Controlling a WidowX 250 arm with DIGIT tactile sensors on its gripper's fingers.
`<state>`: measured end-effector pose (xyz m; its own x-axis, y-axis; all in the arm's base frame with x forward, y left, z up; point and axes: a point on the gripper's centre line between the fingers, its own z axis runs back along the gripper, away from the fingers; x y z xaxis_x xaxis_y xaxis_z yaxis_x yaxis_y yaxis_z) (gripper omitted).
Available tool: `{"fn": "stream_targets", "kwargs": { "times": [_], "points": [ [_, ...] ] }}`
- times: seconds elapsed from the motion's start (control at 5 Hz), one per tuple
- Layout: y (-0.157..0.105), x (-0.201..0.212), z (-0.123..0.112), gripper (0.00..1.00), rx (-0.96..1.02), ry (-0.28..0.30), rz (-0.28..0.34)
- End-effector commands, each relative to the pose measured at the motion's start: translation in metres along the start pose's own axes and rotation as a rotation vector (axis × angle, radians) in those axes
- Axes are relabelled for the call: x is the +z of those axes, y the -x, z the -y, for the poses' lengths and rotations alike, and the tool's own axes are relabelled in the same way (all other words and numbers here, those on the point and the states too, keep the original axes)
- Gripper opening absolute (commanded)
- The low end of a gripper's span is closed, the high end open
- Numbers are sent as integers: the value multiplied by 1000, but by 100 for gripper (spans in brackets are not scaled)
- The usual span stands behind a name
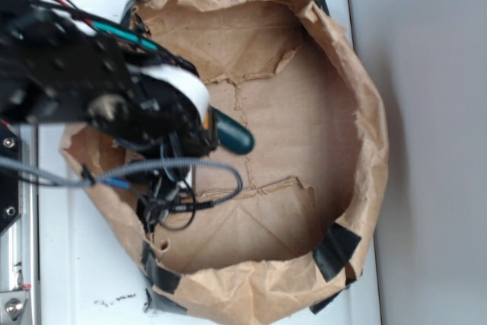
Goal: Grab the white paper.
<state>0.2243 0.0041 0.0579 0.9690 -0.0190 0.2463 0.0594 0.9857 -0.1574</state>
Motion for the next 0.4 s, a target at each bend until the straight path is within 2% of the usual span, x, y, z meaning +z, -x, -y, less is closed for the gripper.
{"fn": "stream_targets", "kwargs": {
  "times": [0.0,0.2],
  "points": [
    [-10,53,-4,0,17,51,133],
    [-6,60,-4,100,-2,75,143]
  ]
}}
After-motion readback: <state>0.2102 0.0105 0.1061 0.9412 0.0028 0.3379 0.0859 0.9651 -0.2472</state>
